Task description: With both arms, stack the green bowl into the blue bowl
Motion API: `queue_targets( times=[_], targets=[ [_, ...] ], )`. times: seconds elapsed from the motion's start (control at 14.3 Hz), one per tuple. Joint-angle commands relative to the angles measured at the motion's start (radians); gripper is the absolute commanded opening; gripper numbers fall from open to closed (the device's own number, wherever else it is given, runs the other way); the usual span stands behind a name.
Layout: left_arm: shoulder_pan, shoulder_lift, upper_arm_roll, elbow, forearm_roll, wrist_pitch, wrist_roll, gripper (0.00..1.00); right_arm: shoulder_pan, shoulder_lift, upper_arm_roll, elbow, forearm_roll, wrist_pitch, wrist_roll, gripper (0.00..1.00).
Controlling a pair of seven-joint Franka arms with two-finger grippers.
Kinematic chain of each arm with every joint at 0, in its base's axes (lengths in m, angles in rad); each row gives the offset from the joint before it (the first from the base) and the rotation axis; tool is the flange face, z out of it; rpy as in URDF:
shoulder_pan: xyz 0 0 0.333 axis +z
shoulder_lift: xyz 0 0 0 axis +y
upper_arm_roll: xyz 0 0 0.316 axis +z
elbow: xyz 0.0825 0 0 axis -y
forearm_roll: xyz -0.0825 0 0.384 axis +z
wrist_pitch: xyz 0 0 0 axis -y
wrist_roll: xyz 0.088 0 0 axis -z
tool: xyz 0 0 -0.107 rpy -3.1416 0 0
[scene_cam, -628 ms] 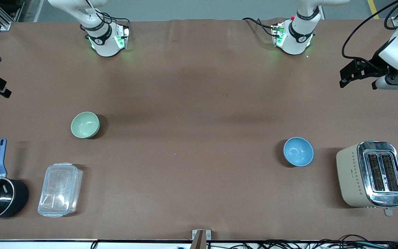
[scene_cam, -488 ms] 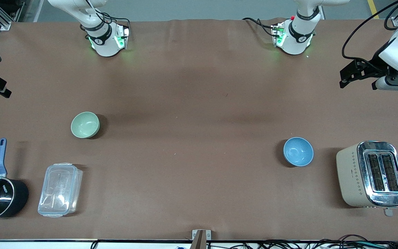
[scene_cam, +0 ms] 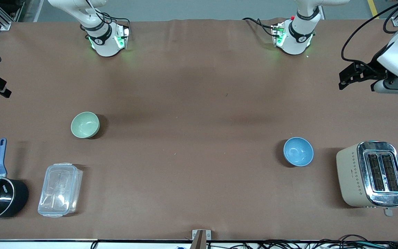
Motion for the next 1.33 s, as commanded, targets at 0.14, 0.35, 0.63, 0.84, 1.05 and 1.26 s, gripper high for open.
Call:
queue_targets(
  times=[0.14,0.35,0.63,0.84,1.05,1.26],
  targets=[
    [0.003,0.03,0.008,-0.144,0.022,0.188,0.016,1.0,-0.004,-0.025,-0.004,-0.158,-0.025,-0.017,-0.017,1.0],
    [0.005,0.157,0.011,-0.146,0.088,0.263,0.013,1.0,-0.01,-0.024,-0.005,-0.406,-0.043,0.212,-0.024,1.0],
    [0.04,0.332,0.008,-0.149,0.091,0.423,0.018,1.0,-0.021,-0.015,-0.025,-0.738,-0.044,0.66,-0.066,1.0],
    [0.042,0.444,0.008,-0.146,0.083,0.53,0.006,1.0,-0.029,0.066,-0.042,-0.844,-0.044,0.876,-0.096,1.0],
    [0.042,0.523,0.005,-0.135,0.082,0.592,-0.002,0.91,-0.033,0.166,-0.051,-0.922,-0.043,1.107,-0.119,1.0],
    [0.045,0.579,0.005,-0.137,0.063,0.636,0.001,0.75,-0.033,0.223,-0.05,-0.926,-0.029,1.156,-0.116,0.95]
  ],
)
